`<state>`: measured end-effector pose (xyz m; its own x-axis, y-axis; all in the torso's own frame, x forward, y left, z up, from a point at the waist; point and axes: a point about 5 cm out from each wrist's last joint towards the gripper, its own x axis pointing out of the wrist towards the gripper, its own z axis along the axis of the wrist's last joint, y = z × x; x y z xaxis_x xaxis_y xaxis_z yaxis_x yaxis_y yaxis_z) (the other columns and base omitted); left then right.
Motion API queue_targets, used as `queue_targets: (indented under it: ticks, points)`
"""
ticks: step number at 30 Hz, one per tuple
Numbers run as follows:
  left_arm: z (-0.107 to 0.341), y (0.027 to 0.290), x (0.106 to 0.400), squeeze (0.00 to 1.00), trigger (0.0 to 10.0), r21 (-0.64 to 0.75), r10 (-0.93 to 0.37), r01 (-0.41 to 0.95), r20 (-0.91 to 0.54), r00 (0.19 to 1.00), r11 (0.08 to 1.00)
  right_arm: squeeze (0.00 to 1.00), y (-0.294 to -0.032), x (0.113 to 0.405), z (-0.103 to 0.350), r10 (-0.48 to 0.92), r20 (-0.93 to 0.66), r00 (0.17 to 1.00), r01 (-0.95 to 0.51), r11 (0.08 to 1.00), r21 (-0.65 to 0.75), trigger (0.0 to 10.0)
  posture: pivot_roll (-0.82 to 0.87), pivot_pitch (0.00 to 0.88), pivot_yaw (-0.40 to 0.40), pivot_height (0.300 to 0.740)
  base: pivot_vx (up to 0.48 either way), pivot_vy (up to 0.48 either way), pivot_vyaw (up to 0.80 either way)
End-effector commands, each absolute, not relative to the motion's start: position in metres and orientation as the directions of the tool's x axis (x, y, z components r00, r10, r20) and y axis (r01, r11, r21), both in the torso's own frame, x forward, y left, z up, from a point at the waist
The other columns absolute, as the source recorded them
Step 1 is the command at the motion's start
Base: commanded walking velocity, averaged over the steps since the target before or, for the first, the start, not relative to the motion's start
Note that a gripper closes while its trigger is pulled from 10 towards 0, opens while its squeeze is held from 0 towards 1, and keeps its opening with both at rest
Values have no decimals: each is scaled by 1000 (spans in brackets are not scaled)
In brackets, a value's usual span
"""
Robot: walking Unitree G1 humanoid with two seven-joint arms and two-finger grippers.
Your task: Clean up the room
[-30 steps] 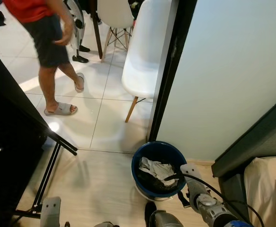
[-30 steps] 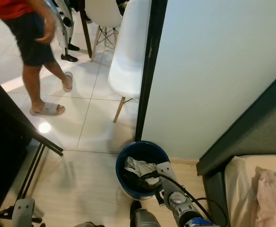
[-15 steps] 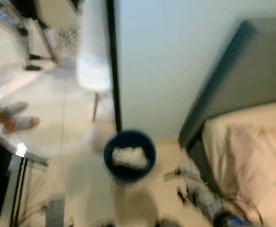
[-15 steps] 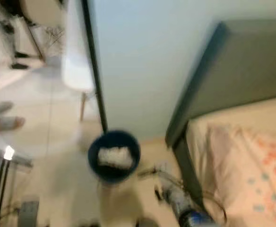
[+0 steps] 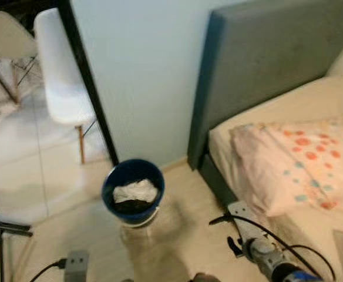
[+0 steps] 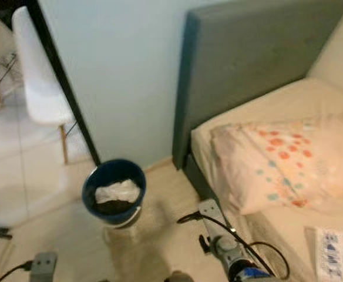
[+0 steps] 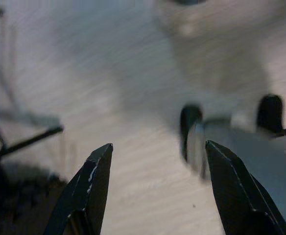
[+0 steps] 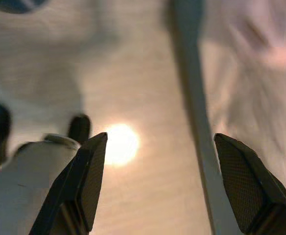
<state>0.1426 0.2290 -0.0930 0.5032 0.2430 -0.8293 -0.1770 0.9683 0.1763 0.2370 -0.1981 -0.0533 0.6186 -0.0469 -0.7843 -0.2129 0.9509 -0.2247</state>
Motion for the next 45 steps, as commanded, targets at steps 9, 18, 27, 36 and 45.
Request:
queue_targets:
  ticks: [9, 18, 27, 36, 45]
  points:
    - [-96, 229, 134, 0, 10000, 176, 232, -159, -841, 489, 971, 0, -193, 232, -58, -39, -800, 598, -214, 955, -206, 10000, -26, 20, 35, 735, 0, 0, -763]
    - [-96, 229, 134, 0, 10000, 170, 225, -154, -836, 500, 973, 0, -192, 232, -58, -41, -799, 600, -209, 956, -206, 10000, -26, 20, 36, 735, 0, 0, -763]
    - [-93, 231, 140, 0, 10000, 158, 229, -177, -823, 521, 971, 0, -191, 232, -58, -37, -796, 604, -213, 955, -205, 10000, -31, 26, 35, 735, 0, 0, -763]
    - [-93, 231, 140, 0, 10000, 148, 225, -185, -821, 525, 972, 0, -190, 232, -58, -35, -795, 606, -222, 952, -211, 10000, -40, 26, 36, 735, 0, 0, -594]
    - [-92, 231, 141, 0, 10000, 145, 212, -165, -821, 530, 975, 0, -185, 229, -60, -15, -802, 597, -254, 945, -206, 10000, -34, 25, 40, 735, 0, 0, 0]
